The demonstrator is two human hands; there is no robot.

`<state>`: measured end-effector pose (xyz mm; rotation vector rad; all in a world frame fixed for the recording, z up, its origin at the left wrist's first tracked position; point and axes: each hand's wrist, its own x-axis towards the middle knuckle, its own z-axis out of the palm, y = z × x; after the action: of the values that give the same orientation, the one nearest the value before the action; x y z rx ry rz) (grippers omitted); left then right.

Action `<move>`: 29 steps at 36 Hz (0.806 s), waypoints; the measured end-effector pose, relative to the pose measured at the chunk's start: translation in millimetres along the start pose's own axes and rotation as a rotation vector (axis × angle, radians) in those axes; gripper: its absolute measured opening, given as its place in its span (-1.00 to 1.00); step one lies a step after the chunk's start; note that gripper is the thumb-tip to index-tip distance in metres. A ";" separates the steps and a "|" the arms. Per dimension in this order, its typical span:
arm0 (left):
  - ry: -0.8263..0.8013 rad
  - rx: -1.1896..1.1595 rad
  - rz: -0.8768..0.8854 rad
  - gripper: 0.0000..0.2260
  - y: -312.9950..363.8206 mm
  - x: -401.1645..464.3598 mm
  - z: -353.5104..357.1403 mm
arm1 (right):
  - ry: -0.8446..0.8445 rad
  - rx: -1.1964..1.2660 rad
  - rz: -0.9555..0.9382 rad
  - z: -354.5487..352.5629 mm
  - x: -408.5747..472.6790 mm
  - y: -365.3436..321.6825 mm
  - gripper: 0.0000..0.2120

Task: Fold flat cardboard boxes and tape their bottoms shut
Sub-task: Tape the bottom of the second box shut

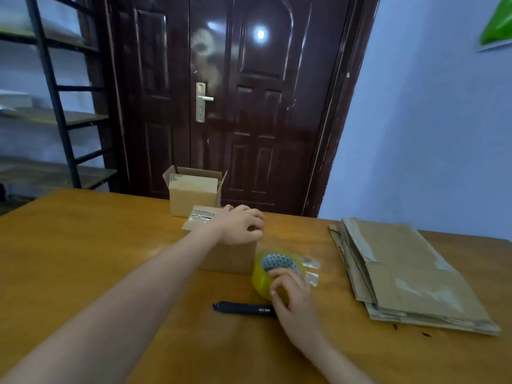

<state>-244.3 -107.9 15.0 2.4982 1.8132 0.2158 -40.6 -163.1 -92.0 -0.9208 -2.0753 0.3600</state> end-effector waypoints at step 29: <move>0.447 -0.198 -0.150 -0.67 8.3 -25.4 -29.2 | 0.092 0.094 0.177 -45.8 108.4 -36.9 -0.84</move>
<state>-248.3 -135.9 42.8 2.2940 1.9920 0.9614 -66.0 -113.6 18.0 -1.0476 -1.8821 0.4953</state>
